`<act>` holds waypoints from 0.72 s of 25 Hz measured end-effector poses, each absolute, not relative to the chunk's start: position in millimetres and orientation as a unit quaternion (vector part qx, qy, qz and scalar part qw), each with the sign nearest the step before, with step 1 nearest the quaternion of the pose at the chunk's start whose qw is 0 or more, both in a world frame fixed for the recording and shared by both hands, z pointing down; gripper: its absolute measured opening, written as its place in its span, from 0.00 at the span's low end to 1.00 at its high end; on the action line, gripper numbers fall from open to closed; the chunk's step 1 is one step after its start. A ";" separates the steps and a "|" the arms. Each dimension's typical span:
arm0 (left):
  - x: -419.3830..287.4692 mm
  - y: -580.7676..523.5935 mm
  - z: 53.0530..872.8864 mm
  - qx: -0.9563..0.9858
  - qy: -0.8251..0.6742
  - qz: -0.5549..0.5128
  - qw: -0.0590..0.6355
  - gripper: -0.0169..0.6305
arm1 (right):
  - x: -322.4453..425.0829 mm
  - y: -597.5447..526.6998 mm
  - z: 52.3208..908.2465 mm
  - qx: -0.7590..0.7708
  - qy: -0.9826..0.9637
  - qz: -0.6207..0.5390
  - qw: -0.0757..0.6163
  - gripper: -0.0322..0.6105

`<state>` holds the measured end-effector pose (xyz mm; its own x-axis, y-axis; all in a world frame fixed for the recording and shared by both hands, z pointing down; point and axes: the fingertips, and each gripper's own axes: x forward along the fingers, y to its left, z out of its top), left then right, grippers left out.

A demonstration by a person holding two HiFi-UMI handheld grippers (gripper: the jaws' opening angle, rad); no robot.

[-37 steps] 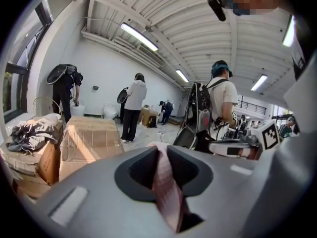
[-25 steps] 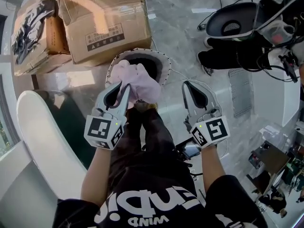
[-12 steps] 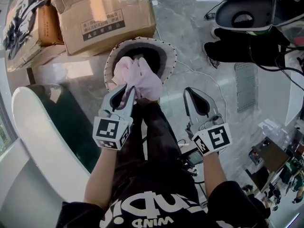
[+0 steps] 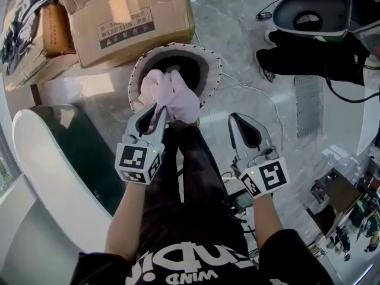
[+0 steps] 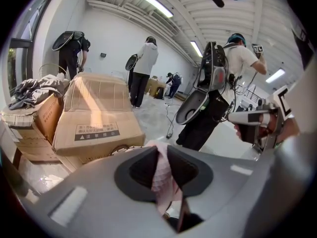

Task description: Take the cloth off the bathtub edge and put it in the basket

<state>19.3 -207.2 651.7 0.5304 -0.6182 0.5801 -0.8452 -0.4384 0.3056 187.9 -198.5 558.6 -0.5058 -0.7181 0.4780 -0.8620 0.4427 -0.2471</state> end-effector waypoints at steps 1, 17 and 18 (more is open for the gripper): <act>19.7 -207.0 653.3 0.825 -0.443 0.196 0.291 0.11 | 187.5 -198.0 559.6 0.473 -0.835 0.236 0.153 0.06; 25.2 -213.8 678.1 0.810 -0.451 0.235 0.293 0.02 | 188.9 -197.3 574.4 0.476 -0.829 0.249 0.157 0.06; 25.2 -212.8 680.9 0.808 -0.452 0.236 0.296 0.02 | 188.1 -196.7 575.5 0.475 -0.829 0.250 0.157 0.06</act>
<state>25.2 -212.8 680.9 0.4797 -0.5909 0.6486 -0.8701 -0.4157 0.2648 188.1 -196.7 575.5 -0.4989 -0.7087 0.4988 -0.8663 0.4230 -0.2655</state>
